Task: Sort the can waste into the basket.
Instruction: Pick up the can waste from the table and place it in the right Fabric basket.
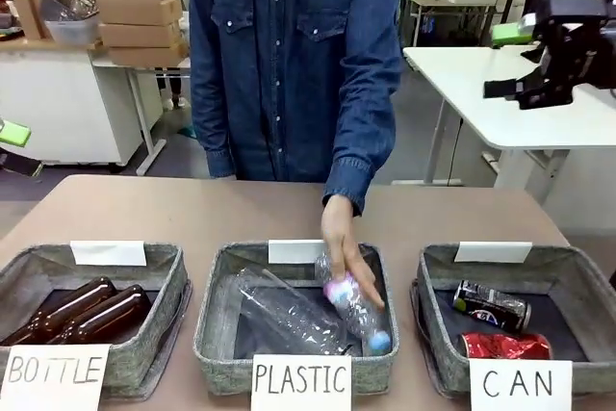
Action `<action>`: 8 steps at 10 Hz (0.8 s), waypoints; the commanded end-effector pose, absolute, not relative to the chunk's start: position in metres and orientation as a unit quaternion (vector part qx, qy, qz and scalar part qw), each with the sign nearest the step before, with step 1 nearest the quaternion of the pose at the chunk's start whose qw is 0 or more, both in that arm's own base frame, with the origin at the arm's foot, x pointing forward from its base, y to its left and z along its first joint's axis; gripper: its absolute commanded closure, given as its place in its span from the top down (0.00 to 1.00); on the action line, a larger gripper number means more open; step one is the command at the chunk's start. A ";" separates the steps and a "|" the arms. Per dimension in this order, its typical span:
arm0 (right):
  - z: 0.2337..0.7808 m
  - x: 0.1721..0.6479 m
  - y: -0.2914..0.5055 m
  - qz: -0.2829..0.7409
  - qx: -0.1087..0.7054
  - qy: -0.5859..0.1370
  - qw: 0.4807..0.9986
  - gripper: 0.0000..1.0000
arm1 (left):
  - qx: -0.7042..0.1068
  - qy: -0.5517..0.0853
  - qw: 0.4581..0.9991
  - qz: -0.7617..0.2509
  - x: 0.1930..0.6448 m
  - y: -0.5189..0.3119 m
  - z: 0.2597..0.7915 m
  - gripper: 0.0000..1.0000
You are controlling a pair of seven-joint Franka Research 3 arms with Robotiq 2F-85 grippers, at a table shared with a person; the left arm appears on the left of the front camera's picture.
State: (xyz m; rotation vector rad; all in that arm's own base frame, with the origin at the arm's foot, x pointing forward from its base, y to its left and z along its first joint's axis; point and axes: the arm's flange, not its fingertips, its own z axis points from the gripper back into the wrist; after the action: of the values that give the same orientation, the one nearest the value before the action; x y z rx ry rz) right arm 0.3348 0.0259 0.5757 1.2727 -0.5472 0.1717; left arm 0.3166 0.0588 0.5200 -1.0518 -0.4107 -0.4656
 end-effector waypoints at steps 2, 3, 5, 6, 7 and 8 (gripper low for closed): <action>0.575 0.333 0.026 0.080 0.589 -0.249 0.764 1.00 | -0.500 -0.189 0.817 -0.216 0.316 0.055 0.517 1.00; 0.575 0.333 0.026 0.080 0.589 -0.249 0.764 1.00 | -0.500 -0.189 0.817 -0.216 0.316 0.055 0.517 1.00; 0.575 0.333 0.026 0.080 0.589 -0.249 0.764 1.00 | -0.500 -0.189 0.817 -0.216 0.316 0.055 0.517 1.00; 0.575 0.333 0.026 0.080 0.589 -0.249 0.764 1.00 | -0.500 -0.189 0.817 -0.216 0.316 0.055 0.517 1.00; 0.575 0.333 0.026 0.080 0.589 -0.249 0.764 1.00 | -0.500 -0.189 0.817 -0.216 0.316 0.055 0.517 1.00; 0.575 0.333 0.026 0.080 0.589 -0.249 0.764 1.00 | -0.500 -0.189 0.817 -0.216 0.316 0.055 0.517 1.00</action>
State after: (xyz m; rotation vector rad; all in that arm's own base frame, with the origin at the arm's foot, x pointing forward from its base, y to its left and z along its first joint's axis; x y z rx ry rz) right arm 0.3345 0.0259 0.5759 1.2734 -0.5470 0.1728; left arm 0.3176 0.0568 0.5162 -1.0528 -0.3989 -0.4634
